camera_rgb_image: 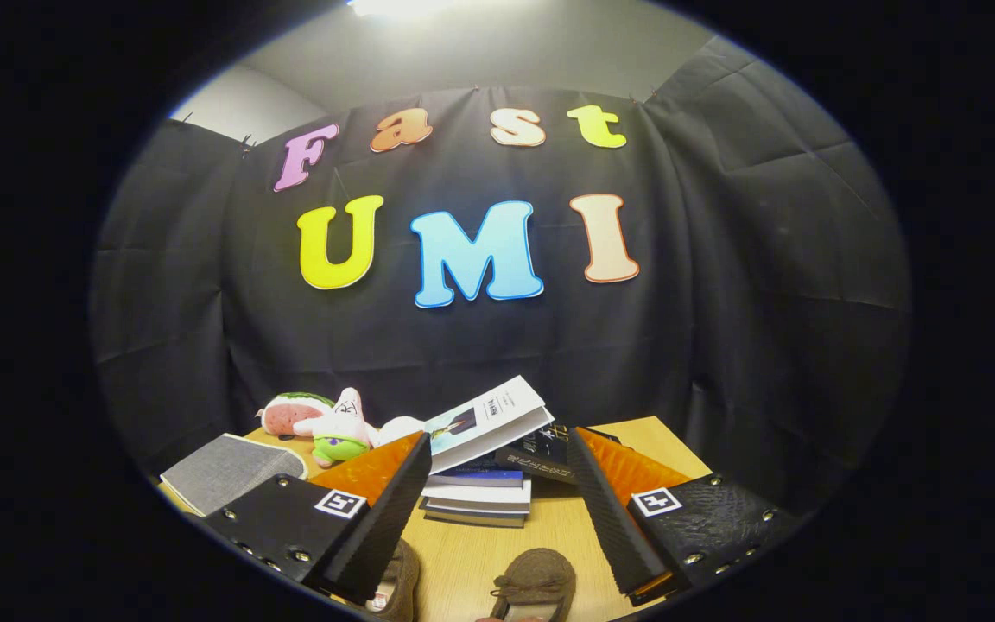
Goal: Open the storage box then place both shoes into the box .Put the left shoe in first, then the right shoe, with the right side of both shoes facing outward in a uniform manner.
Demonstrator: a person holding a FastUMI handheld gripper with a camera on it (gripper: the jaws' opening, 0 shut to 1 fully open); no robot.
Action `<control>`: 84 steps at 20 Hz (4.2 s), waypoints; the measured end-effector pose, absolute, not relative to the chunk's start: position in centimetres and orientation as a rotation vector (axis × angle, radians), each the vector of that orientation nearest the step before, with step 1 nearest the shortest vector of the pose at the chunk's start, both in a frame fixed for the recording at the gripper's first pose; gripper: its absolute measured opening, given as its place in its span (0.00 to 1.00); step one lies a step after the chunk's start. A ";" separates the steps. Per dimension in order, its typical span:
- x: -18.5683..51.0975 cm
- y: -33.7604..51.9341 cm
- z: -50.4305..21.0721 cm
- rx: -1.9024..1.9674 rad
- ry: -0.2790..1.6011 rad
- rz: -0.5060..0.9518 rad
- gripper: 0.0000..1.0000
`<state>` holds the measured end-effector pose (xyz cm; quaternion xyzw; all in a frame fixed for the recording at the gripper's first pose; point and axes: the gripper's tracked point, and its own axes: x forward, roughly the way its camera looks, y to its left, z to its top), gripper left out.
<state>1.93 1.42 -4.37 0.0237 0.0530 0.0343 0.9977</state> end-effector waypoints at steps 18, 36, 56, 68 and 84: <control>2.2 15.2 -12.4 0.193 0.395 0.489 0.96; -2.4 26.2 -20.4 0.728 0.946 0.976 0.96; -4.0 28.6 -18.6 0.956 1.082 1.145 0.05; -4.4 29.9 -12.3 0.875 1.045 1.099 0.00; -5.3 39.5 -2.6 0.674 0.977 1.142 0.00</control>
